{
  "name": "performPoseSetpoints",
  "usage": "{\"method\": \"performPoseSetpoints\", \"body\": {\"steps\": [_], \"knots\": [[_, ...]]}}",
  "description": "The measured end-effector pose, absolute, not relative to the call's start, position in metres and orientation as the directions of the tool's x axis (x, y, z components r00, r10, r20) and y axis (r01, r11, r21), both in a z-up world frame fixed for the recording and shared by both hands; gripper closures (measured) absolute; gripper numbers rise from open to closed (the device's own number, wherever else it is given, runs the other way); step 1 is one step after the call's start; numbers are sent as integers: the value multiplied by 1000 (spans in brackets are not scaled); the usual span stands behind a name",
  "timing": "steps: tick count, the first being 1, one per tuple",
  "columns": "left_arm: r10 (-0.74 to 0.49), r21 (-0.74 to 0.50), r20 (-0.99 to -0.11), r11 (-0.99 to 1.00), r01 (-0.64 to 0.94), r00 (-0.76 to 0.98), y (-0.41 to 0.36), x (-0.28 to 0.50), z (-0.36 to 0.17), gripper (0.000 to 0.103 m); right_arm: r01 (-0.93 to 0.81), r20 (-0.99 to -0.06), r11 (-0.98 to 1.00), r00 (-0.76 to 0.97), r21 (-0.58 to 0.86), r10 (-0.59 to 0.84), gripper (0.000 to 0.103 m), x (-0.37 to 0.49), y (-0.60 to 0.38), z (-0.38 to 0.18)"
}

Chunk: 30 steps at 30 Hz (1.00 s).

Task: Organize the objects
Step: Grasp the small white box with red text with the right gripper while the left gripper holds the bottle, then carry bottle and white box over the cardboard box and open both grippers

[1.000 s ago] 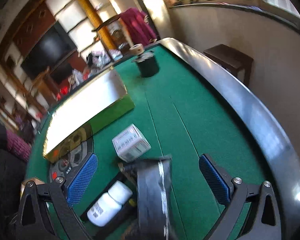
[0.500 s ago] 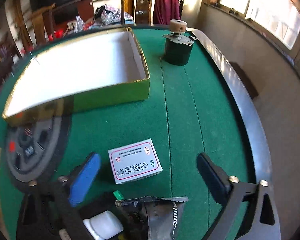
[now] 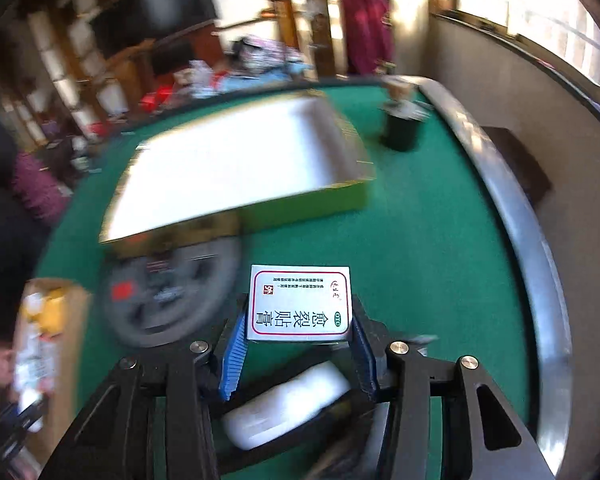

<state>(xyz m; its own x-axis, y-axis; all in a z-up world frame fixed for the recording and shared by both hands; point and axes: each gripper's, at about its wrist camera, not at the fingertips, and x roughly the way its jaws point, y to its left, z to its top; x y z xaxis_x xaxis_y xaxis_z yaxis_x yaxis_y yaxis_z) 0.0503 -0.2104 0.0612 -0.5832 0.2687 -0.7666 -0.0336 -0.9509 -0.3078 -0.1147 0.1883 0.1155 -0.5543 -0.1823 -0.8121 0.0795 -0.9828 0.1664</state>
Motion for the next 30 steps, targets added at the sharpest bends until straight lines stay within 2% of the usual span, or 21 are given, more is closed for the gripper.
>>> {"method": "performPoseSetpoints", "body": {"steps": [4,8,12,20,23,30], "knots": [[235,-283,-766,-959,-15,-598,-225,64,63,70,238,-781,-941,-529,240,-333,53,-82,129,137],[234,-282,-769,-959,-13,-594,-231,74,55,70,401,-760,-858,-432,320,-485,53,-50,49,136],[212,-258,-777,-966,-7,-592,-237,81,47,70,498,-769,-798,-341,341,-541,52,-27,-14,122],[192,-228,-784,-973,-13,-591,-239,82,31,70,561,-839,-784,-267,265,-474,52,-21,-90,83],[151,-187,-789,-982,-1,-596,-240,77,31,69,561,-868,-811,-306,167,-390,52,-32,-110,73],[254,-271,-795,-961,-53,-551,-239,81,28,70,551,-902,-832,-326,61,-282,51,-55,-132,55]]}}
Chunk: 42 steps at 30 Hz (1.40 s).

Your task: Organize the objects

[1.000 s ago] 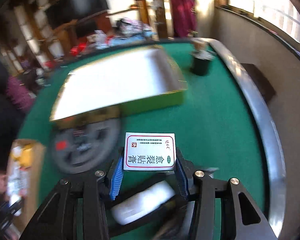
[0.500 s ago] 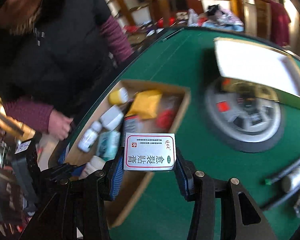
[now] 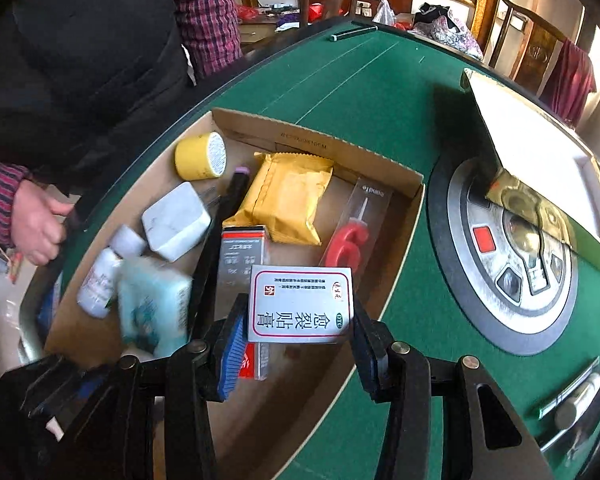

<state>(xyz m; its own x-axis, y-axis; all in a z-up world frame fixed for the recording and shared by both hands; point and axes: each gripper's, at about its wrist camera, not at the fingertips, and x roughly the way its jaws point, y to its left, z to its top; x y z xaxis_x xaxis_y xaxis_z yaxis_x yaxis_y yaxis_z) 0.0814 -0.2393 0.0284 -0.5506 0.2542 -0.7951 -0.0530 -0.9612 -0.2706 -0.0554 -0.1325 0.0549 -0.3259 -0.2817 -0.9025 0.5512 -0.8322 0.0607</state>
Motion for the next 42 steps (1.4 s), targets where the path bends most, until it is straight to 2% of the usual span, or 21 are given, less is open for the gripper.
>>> {"method": "performPoseSetpoints", "body": {"steps": [9,20,23,25,29,31,32,34,38,42], "knots": [[312,-309,-790,-946,-97,-528,-228,86,22,70,591,-909,-806,-313,39,-274,50,-56,-153,53],[267,-303,-787,-953,-29,-556,-252,81,21,69,572,-922,-818,-279,66,-269,50,-43,-143,52],[268,-324,-781,-946,0,-564,-262,81,21,57,570,-924,-819,-276,65,-265,50,-39,-142,52],[253,-317,-784,-948,17,-566,-267,80,22,45,570,-926,-819,-275,61,-260,50,-34,-142,52],[222,-306,-777,-951,46,-589,-267,86,29,34,569,-930,-822,-289,23,-227,48,-26,-140,54],[214,-309,-767,-949,57,-605,-269,87,34,27,568,-933,-822,-281,28,-226,41,-23,-139,53],[207,-308,-758,-949,60,-618,-269,89,39,26,568,-934,-822,-270,41,-234,39,-21,-137,52],[197,-305,-751,-950,66,-630,-271,89,43,22,568,-937,-820,-245,69,-249,30,-19,-134,51],[201,-321,-742,-944,76,-639,-274,92,48,21,560,-928,-823,-248,96,-277,27,-12,-128,54],[193,-319,-727,-945,75,-659,-276,97,55,19,551,-904,-834,-337,39,-265,23,1,-122,70]]}}
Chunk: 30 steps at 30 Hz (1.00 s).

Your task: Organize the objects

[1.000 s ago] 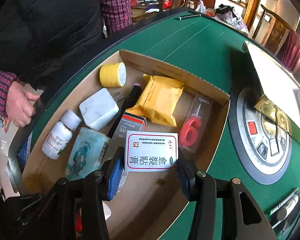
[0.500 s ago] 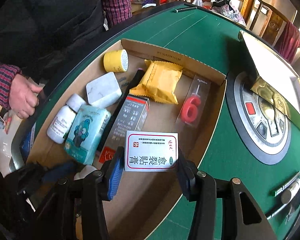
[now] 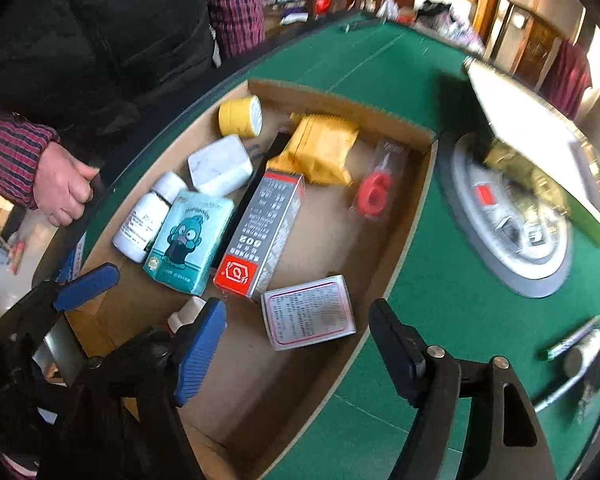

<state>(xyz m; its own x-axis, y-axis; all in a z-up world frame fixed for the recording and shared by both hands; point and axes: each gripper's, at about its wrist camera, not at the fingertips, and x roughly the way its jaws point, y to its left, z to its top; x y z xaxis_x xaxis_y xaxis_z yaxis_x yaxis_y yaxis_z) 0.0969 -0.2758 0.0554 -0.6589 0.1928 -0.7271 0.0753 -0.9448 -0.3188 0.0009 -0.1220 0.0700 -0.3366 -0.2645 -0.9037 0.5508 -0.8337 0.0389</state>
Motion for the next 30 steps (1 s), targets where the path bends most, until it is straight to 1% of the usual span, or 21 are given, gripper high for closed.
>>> {"method": "performPoseSetpoints", "body": {"steps": [2,4,6,9,12,16,18,22,25,28,29,30], "knots": [[171,-303,-722,-949,83,-671,-275,99,60,18,537,-880,-844,-406,-10,-248,19,8,-117,80],[152,-288,-724,-953,95,-673,-274,99,63,17,507,-847,-859,-484,-69,-218,13,16,-111,90],[126,-261,-733,-959,105,-668,-271,99,65,17,470,-812,-872,-558,-138,-172,10,20,-107,97],[72,-200,-736,-973,114,-673,-259,95,72,16,404,-759,-889,-642,-216,-107,9,26,-96,104],[-1,-117,-728,-985,126,-685,-242,91,79,13,342,-731,-907,-680,-246,-58,8,27,-82,104],[-19,-73,-737,-992,107,-675,-223,77,79,11,271,-717,-924,-697,-271,5,8,27,-62,104],[-19,-54,-754,-994,91,-657,-215,66,75,11,226,-686,-922,-725,-316,57,8,29,-55,109],[-13,-48,-777,-996,80,-629,-208,50,68,11,149,-574,-870,-801,-470,172,4,40,-56,125],[-17,-42,-784,-996,80,-621,-205,44,66,11,109,-439,-771,-867,-628,235,1,48,-76,134],[-6,-52,-787,-996,76,-617,-204,43,66,11,76,-311,-657,-917,-750,248,0,57,-99,134],[-10,-47,-786,-996,77,-618,-204,43,67,11,86,-303,-638,-922,-766,239,0,58,-103,132],[-17,-40,-786,-996,78,-617,-203,43,67,11,103,-315,-635,-921,-766,231,0,56,-104,131]]}}
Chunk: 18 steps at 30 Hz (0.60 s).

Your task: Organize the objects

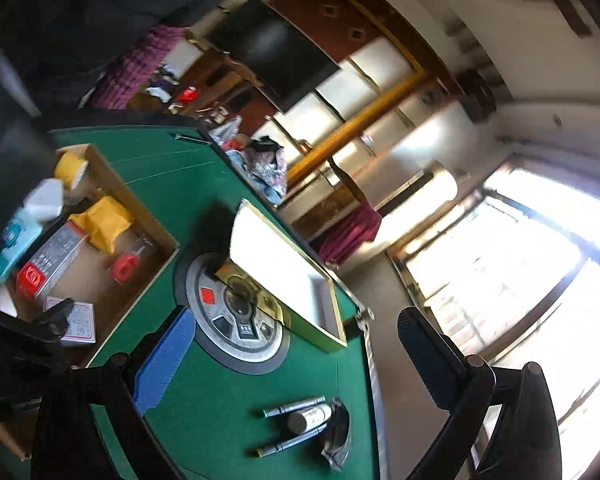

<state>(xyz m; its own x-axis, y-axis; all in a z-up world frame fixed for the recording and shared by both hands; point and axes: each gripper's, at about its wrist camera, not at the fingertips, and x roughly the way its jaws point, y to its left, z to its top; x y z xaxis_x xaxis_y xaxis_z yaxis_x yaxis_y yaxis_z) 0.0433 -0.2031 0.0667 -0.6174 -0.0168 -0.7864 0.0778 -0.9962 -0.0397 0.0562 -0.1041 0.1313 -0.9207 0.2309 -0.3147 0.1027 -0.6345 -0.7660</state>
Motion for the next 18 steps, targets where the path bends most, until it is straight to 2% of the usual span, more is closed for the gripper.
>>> {"method": "performPoseSetpoints", "body": {"steps": [7,18], "knots": [[-36,-5,-780,-998,63,-625,-192,45,68,11,152,-503,-771,-830,-619,240,0,28,-53,127],[-59,75,-758,-997,3,-650,-149,40,80,11,-44,-715,-957,-655,-287,245,0,-1,108,114]]}}
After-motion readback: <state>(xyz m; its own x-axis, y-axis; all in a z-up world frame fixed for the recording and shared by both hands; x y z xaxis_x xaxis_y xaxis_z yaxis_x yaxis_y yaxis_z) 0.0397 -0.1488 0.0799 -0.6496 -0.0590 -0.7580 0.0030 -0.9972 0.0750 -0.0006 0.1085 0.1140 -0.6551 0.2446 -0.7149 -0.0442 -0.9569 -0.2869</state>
